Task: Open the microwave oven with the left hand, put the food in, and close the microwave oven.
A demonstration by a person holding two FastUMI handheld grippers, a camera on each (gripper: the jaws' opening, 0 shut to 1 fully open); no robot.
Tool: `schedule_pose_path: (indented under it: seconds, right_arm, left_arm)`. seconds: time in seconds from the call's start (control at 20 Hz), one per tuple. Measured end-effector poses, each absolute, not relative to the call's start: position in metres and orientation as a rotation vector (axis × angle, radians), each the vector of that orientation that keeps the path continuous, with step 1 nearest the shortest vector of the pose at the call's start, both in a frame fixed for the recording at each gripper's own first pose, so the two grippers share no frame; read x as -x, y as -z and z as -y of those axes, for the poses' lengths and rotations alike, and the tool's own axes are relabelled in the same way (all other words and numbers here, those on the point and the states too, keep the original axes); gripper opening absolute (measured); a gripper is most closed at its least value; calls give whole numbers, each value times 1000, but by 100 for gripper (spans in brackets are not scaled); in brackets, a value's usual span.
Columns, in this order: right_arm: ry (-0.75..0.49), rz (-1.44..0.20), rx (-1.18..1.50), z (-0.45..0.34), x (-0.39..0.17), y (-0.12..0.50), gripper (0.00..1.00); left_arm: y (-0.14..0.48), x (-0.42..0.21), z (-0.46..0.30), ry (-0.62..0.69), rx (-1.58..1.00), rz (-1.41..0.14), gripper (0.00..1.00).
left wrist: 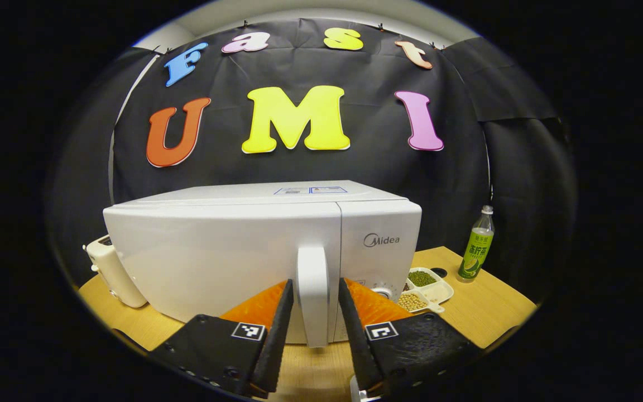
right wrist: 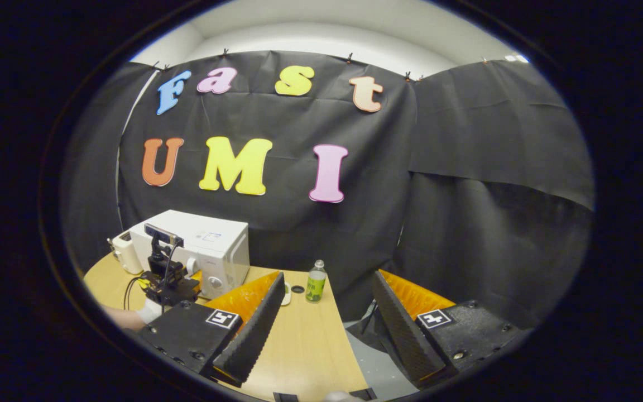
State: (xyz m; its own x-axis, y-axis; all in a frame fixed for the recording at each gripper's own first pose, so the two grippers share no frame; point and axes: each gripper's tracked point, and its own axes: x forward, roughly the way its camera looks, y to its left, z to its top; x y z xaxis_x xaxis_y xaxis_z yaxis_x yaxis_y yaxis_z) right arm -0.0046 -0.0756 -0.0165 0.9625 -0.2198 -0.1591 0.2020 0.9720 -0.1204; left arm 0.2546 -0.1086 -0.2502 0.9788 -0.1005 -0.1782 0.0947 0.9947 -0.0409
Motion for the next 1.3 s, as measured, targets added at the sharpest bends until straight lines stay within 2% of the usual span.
schedule_pose_path:
  seconds: [0.05, 0.1, 0.15, 0.2, 0.25, 0.3, 0.35, 0.4, 0.45, 0.55, 0.6, 0.7, 0.75, 1.1, 1.25, 1.3]
  right_arm:
    - [214, -177, 105, 76, 4, 19, 93]
    - [213, -180, 104, 76, 5, 19, 94]
    - [211, -181, 97, 75, 4, 19, 100]
    - [208, -181, 89, 73, 5, 18, 94]
    - [205, -182, 82, 72, 4, 20, 100]
    - [199, -185, 77, 70, 3, 20, 100]
    - [194, -187, 72, 68, 1, 22, 100]
    - [187, -189, 68, 65, 1, 21, 94]
    - [182, -189, 67, 64, 0, 21, 94]
    - [171, -184, 70, 59, 1, 19, 94]
    - [164, -178, 73, 57, 0, 16, 100]
    - [154, -168, 78, 55, -1, 12, 100]
    - [151, -163, 78, 54, -2, 11, 94]
    - [52, -179, 67, 16, -6, 22, 94]
    - [6, -177, 86, -3, -2, 23, 94]
    - [-9, -173, 93, -10, 0, 22, 100]
  left_arm:
    - [251, -255, 106, 86, 18, -182, 34]
    - [254, -258, 105, 88, 11, -183, 32]
    - [252, -255, 106, 95, 13, -178, 27]
    - [253, -255, 107, 100, 18, -178, 25]
    - [252, -255, 106, 101, 27, -175, 24]
    - [253, -254, 105, 100, 35, -176, 22]
    - [251, -253, 105, 95, 31, -176, 17]
    - [253, -253, 105, 92, 35, -174, 2]
    - [252, -253, 105, 99, 39, -177, 10]
    - [252, -250, 107, 117, 59, -187, 11]
    - [252, -250, 106, 123, 55, -187, 7]
    - [253, -234, 104, 125, 60, -196, 7]
    - [255, -225, 103, 131, 49, -184, 7]
    - [256, -151, 73, 178, 20, -174, 7]
    - [258, -122, 49, 135, 20, -184, 18]
    - [258, -114, 39, 112, 20, -189, 24]
